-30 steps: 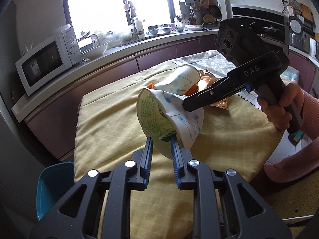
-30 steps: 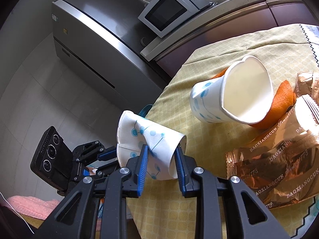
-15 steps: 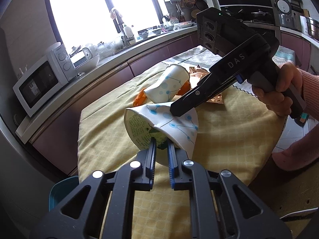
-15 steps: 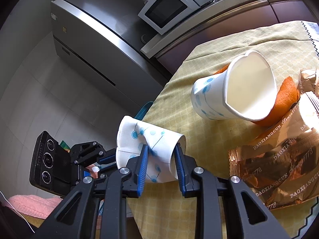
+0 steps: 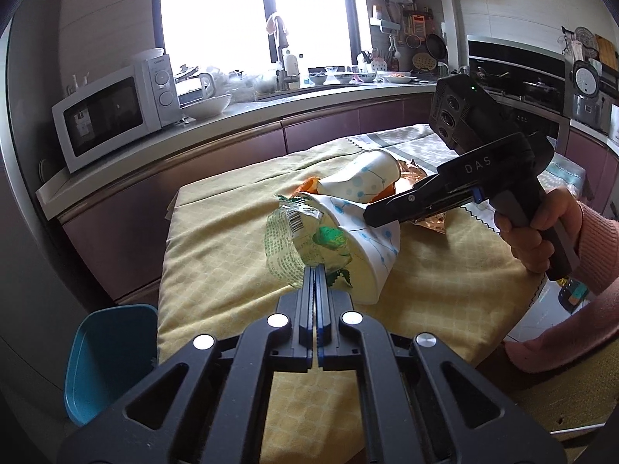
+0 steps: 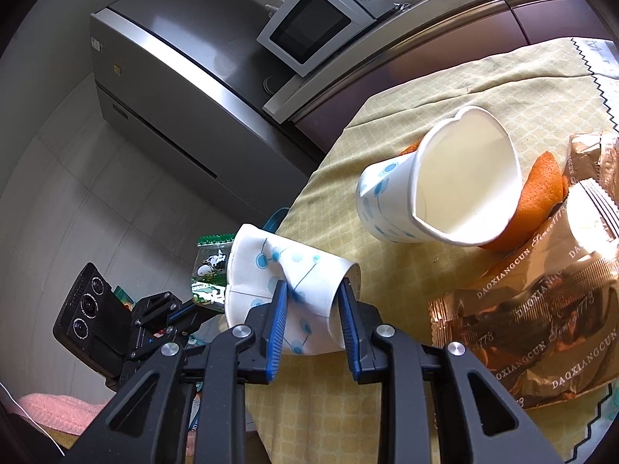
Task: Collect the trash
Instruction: 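Lift both held blue-dotted cups off the table and turn toward the teal bin, then carry both held cups over the teal bin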
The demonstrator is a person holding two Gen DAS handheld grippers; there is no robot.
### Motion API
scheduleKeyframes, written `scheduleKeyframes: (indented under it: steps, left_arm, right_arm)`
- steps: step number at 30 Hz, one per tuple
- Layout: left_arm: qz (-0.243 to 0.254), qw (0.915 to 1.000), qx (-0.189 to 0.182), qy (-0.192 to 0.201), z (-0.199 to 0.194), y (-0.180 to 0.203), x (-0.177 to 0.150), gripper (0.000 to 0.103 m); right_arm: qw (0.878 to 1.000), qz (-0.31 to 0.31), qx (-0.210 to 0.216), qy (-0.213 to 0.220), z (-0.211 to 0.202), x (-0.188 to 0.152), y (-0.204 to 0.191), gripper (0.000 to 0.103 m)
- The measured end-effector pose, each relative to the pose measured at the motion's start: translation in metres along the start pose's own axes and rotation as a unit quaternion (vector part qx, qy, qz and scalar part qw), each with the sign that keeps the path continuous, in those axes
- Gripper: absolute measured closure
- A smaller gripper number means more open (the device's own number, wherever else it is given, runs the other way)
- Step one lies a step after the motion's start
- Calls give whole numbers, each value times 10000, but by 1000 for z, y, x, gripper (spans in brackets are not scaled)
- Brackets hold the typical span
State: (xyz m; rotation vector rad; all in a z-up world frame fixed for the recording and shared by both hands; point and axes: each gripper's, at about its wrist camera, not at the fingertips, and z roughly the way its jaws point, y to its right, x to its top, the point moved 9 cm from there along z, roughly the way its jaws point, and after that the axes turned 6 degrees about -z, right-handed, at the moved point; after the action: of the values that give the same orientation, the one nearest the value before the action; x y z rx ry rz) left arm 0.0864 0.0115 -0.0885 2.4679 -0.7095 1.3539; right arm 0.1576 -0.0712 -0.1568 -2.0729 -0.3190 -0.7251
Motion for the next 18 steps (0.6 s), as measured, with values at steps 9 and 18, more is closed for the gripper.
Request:
scheduleKeyframes:
  steps: [9,18]
  left_arm:
    - [-735,9965,384,91,-23,-42,-9,102]
    - [-1428,9873,680,142,-45,-85,-24,102]
  right_arm:
    - [9999,-4,-95,52,0,4,-3,78]
    - [9998,-188,-94,11,10,10,-18,78]
